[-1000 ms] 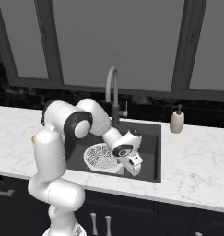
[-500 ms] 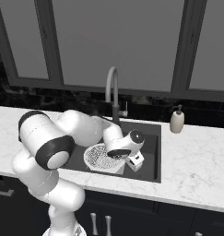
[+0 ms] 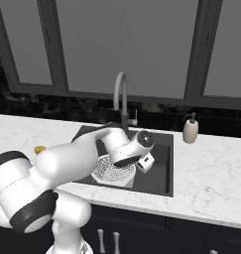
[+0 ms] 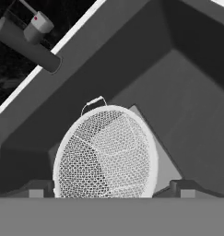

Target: Put the colander in the sink, put the kiwi in the colander, and turn on the sink faucet and pour water over the colander.

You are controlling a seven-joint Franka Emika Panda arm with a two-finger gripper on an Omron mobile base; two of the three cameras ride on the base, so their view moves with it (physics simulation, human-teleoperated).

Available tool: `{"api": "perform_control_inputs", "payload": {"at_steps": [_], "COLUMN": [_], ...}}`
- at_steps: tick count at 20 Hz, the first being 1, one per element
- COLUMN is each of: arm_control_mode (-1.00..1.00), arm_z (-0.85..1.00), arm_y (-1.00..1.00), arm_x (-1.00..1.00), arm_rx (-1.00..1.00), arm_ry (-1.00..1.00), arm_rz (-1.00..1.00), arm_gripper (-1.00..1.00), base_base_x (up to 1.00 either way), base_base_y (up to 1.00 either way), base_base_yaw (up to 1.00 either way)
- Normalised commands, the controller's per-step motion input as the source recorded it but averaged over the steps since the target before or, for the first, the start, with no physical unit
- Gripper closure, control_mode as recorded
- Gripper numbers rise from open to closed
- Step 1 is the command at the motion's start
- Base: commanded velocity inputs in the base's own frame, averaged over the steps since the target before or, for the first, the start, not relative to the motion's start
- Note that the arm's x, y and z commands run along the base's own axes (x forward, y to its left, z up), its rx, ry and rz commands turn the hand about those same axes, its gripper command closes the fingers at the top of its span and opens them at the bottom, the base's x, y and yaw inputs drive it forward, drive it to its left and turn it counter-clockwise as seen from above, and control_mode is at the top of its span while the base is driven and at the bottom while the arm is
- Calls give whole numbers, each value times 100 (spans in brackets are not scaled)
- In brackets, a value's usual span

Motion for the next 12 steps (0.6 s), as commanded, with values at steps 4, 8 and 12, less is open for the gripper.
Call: {"api": "perform_control_inputs", "payload": {"at_steps": [4, 8, 12], "arm_control_mode": [-100, -100, -100], "arm_z": [86, 44, 17], "arm_y": [59, 96, 96], "arm_x": [-6, -4, -23], "arm_rx": [-1, -11, -11], "arm_ry": [-2, -4, 0], "arm_rz": [1, 0, 4], "arm_gripper": [-100, -100, -100], "base_base_x": [0, 0, 0], "base_base_y": [0, 0, 0], "base_base_yaw": [0, 0, 0]}}
